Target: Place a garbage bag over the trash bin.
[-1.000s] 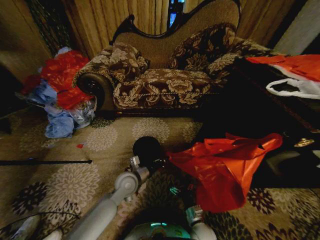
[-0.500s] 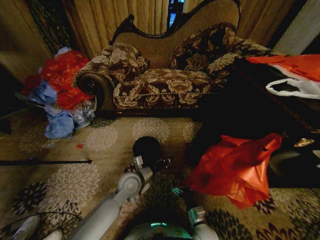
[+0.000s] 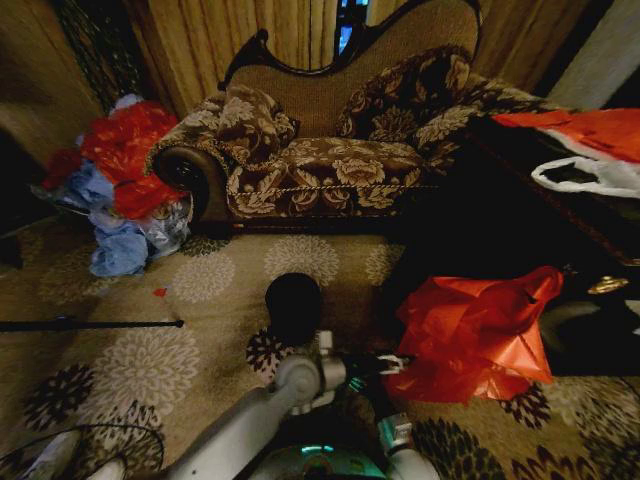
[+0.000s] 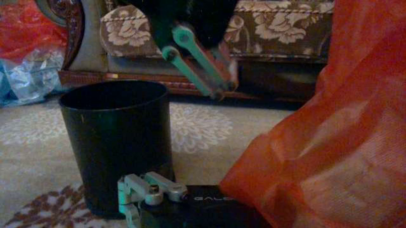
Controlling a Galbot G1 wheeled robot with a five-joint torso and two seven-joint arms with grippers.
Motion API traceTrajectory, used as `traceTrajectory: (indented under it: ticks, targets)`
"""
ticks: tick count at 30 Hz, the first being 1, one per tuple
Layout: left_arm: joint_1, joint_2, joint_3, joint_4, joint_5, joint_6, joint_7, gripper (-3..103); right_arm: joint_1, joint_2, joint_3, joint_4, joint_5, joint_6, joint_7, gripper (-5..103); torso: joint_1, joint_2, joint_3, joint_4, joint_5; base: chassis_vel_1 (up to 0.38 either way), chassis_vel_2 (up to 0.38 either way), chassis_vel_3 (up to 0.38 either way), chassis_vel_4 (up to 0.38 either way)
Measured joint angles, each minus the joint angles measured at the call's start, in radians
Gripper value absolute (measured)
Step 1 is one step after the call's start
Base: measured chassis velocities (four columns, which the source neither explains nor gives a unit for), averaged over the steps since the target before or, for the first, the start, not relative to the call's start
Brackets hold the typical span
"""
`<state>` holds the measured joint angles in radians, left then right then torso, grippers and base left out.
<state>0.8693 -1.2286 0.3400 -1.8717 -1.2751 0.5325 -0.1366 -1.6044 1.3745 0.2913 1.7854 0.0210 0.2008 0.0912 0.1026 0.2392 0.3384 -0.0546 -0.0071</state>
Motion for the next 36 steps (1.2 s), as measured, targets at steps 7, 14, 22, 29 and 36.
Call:
traceTrajectory:
  ticks: [7,14,22,29,36]
  targets:
    - [-0.026,-0.018,0.027,0.025,0.000,0.005,-0.060,100,-0.005,0.001,0.010,0.004,-0.004,0.005,-0.002,100,0.000,0.000,0.000,0.0001,0.0000,0.000,0.000,0.000,0.000]
    - [-0.032,-0.047,0.038,0.071,0.024,-0.007,-0.066,100,-0.006,-0.003,0.011,0.012,-0.003,0.006,-0.002,100,0.000,0.000,0.000,0.0002,0.0000,0.000,0.000,0.000,0.000]
    - [-0.046,-0.064,0.045,0.084,0.028,-0.032,-0.068,74,-0.016,0.000,0.025,-0.002,-0.007,0.014,-0.008,100,0.000,0.000,0.000,0.0001,0.0000,0.000,0.000,0.000,0.000]
    - [-0.052,-0.067,0.051,0.082,0.027,-0.053,-0.066,46,-0.018,0.010,0.027,-0.011,-0.011,0.018,-0.009,100,0.000,0.000,0.000,0.0001,-0.0001,0.000,0.000,0.000,0.000]
    - [-0.054,-0.066,0.041,0.094,0.031,-0.067,-0.051,20,-0.030,0.016,0.033,-0.009,-0.020,0.025,-0.009,100,0.000,0.000,0.000,0.0002,0.0000,0.000,0.000,0.000,0.000]
